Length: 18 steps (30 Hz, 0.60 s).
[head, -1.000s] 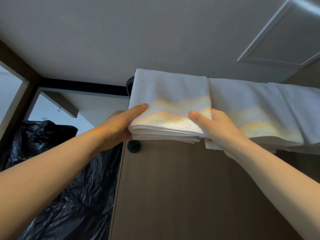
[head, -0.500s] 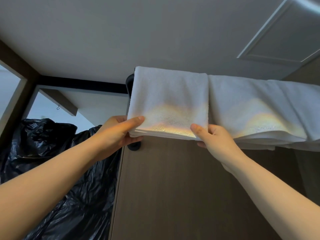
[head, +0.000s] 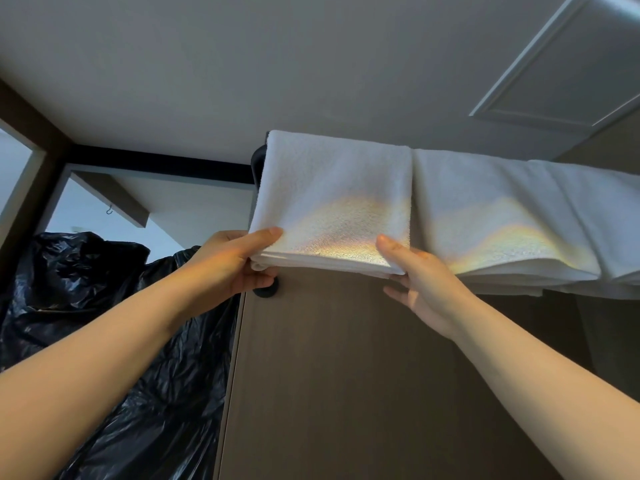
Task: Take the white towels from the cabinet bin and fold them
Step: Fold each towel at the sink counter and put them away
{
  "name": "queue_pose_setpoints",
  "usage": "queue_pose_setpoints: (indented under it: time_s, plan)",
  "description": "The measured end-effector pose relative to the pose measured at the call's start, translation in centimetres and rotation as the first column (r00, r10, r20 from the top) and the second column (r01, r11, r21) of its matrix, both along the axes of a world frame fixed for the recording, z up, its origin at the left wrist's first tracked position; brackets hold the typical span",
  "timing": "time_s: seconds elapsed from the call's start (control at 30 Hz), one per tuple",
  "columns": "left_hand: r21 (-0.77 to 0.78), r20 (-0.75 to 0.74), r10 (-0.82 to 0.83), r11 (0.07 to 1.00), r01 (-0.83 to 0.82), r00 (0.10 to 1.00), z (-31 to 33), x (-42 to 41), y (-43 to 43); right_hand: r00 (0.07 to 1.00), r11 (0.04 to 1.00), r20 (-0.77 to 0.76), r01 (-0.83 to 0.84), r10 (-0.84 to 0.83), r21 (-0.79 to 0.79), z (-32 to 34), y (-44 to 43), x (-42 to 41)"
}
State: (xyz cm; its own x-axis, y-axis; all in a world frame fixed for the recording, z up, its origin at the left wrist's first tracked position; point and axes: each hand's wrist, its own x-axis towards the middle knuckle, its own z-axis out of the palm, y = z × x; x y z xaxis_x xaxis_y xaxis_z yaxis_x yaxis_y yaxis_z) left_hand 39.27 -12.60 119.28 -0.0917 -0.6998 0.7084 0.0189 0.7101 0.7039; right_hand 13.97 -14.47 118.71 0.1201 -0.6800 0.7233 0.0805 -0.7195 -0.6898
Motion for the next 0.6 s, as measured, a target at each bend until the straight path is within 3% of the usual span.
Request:
queue_pose_setpoints:
  time_s: [0.13, 0.2, 0.33, 0.5, 0.6]
  plan:
    - [-0.132, -0.026, 0.304, 0.943, -0.304, 0.952, -0.8, -0.5, -0.6, 0.993, 0.989, 0.08, 0.098, -0.09, -0.106, -1.0, 0.2, -0.1]
    - [-0.21, -0.034, 0.383, 0.9, -0.382, 0.923, -1.2, -0.9, -0.8, 0.98, 0.97, 0.125, 0.175, -0.155, -0.169, -1.5, 0.1, -0.4]
    - [-0.171, -0.058, 0.337, 0.924, -0.342, 0.94, -1.5, -1.0, -1.1, 0.971, 0.96, 0.122, 0.226, -0.208, -0.167, -1.7, -0.1, 0.0]
    - [-0.115, -0.07, 0.234, 0.964, -0.241, 0.97, -1.3, -0.8, -0.5, 0.986, 0.989, 0.108, 0.134, -0.126, -0.061, -1.8, 0.6, 0.3]
    - [-0.117, -0.098, 0.25, 0.958, -0.261, 0.963, -1.4, -1.1, -0.6, 0.979, 0.982, 0.142, 0.162, -0.147, -0.098, -1.8, 0.9, 0.2]
